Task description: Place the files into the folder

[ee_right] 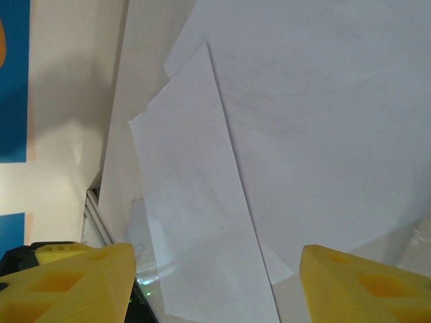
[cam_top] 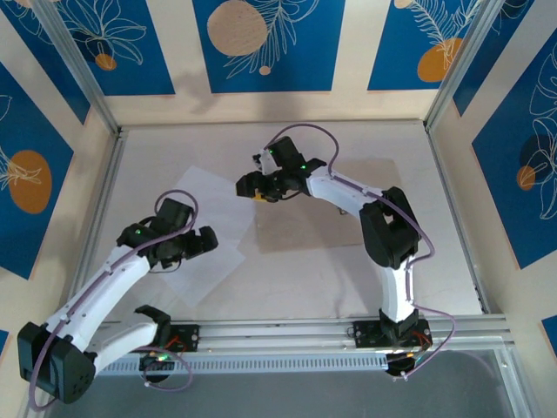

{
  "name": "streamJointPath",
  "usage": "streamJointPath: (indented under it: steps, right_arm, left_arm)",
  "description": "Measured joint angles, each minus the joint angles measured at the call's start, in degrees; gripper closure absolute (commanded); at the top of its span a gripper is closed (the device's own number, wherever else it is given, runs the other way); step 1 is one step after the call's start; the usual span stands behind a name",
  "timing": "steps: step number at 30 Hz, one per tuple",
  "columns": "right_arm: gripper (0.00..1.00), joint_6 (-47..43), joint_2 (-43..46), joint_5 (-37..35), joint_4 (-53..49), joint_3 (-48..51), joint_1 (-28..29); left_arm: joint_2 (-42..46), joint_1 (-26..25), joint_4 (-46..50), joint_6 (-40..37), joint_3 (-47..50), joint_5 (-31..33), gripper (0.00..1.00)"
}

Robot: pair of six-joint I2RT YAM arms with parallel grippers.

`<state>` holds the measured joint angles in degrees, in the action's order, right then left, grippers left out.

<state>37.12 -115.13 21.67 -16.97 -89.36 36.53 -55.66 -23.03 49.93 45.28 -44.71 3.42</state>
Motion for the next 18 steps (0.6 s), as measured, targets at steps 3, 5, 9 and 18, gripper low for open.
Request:
streamJointPath:
  steps: [3,5,9,18]
  right_arm:
    - [0.36,-0.2,-3.6,3.4,2.4,-1.9,0.0]
    - [0.36,-0.8,-5.6,4.7,4.0,-3.1,0.2]
    - [0.38,-1.2,-8.2,5.3,6.5,-4.7,1.1]
    - [0.38,-2.4,-11.4,5.7,13.0,-2.6,4.7]
  left_arm:
    - [2.7,1.8,0.3,2.0,2.6,2.2,0.00]
    - [4.8,3.2,0.1,3.2,4.5,3.1,0.00]
    - [6.9,7.4,-0.4,4.2,8.3,2.8,0.00]
    - [5.1,18.8,-1.5,2.8,10.7,-1.9,0.00]
